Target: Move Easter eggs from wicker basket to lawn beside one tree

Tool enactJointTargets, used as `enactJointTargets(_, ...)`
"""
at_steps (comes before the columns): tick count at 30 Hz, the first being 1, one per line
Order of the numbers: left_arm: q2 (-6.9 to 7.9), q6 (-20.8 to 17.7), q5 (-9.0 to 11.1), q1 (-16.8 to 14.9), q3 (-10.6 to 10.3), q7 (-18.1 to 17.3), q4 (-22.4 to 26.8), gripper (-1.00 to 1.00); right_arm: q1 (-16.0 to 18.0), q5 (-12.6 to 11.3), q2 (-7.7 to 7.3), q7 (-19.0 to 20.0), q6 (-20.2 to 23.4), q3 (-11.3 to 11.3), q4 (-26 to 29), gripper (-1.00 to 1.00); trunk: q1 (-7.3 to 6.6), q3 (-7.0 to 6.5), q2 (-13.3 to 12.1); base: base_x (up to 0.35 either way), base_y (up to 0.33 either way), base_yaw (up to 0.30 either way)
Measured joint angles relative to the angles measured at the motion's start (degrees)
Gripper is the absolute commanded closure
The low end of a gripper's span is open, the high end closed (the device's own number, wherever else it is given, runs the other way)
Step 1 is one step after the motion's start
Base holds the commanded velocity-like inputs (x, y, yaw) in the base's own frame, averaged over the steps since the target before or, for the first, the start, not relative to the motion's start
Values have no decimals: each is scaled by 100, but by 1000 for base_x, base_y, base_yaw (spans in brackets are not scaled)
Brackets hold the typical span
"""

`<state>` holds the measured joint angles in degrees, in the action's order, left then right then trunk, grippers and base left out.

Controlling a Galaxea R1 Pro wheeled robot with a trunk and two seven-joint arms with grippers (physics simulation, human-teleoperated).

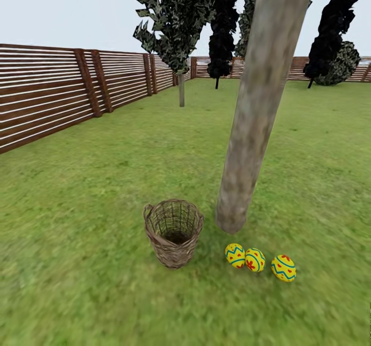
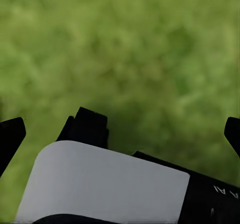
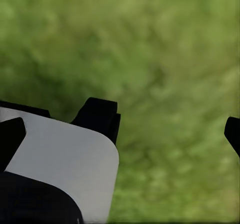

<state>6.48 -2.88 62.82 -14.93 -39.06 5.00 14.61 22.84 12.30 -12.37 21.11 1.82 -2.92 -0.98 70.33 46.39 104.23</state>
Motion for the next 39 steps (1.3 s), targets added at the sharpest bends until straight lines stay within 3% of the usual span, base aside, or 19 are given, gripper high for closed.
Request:
enactJointTargets(13, -58, 0, -5, 0, -29, 0, -5, -100, -4, -17, 0, -1, -9, 0, 8, -100, -286, -110, -521, 0, 0, 0)
enactJointTargets(17, -66, 4, 4, 0, -373, 7, -40, -100, -4, -17, 0, 3, -9, 0, 7, -100, -374, -144, -682, 0, 0, 0)
enactJointTargets(20, -170, 10, -2, 0, -530, 8, -240, -100, -4, -17, 0, 2, -9, 0, 7, -100, -439, -170, -802, 0, 0, 0)
enactJointTargets(25, -236, 12, -8, 0, -559, 9, -332, -100, -4, -17, 0, 0, -9, 0, 7, -100, -549, -212, -1003, 0, 0, 0)
enactJointTargets(39, -241, 9, -17, 0, -577, 9, -343, -100, -8, -16, 42, -1, -17, 0, 7, -100, -857, -331, -1564, 0, 0, 0)
